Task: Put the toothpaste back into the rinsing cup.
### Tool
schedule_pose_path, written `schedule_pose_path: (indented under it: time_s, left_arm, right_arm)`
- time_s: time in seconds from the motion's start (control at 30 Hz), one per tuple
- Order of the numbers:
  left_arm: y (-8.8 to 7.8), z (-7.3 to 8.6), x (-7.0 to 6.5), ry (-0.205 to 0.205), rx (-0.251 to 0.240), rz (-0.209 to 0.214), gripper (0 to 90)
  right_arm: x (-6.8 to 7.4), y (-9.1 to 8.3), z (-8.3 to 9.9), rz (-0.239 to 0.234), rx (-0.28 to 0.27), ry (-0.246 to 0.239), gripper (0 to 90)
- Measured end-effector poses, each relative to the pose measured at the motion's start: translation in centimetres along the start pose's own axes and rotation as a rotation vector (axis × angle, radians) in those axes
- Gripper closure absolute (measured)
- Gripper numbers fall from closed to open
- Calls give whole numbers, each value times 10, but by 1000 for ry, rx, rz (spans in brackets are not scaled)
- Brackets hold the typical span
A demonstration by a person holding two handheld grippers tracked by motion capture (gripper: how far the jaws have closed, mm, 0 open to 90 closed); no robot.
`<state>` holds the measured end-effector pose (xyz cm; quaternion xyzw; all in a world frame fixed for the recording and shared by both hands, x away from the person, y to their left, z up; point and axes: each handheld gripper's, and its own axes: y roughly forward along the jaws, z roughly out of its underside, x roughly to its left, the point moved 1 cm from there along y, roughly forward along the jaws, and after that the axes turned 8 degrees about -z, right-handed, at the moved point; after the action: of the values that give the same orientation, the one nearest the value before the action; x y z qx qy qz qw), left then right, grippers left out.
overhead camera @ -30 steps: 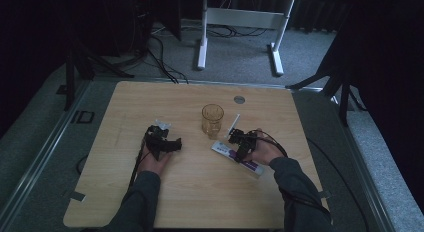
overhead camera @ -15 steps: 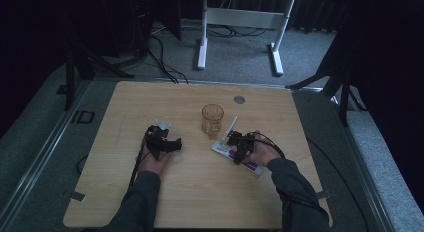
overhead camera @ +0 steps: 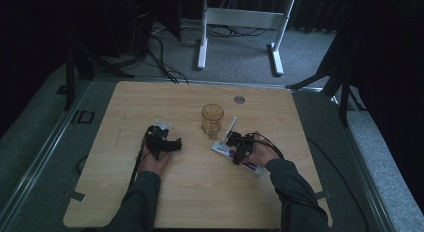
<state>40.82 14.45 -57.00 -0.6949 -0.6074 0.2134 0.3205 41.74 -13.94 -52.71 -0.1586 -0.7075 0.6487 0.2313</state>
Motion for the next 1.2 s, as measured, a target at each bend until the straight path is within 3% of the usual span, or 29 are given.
schedule_pose_path:
  time_s: [0.37, 0.7, 1.2]
  left_arm:
    - [0, 0, 0, -1, 0, 0, 117]
    - [0, 0, 0, -1, 0, 0, 117]
    - [0, 0, 0, -1, 0, 0, 117]
  right_arm:
    - [7, -2, 5, 55, -44, -63, 698]
    - [5, -5, 12, 41, -100, -56, 715]
    - [11, -27, 22, 33, -217, -50, 716]
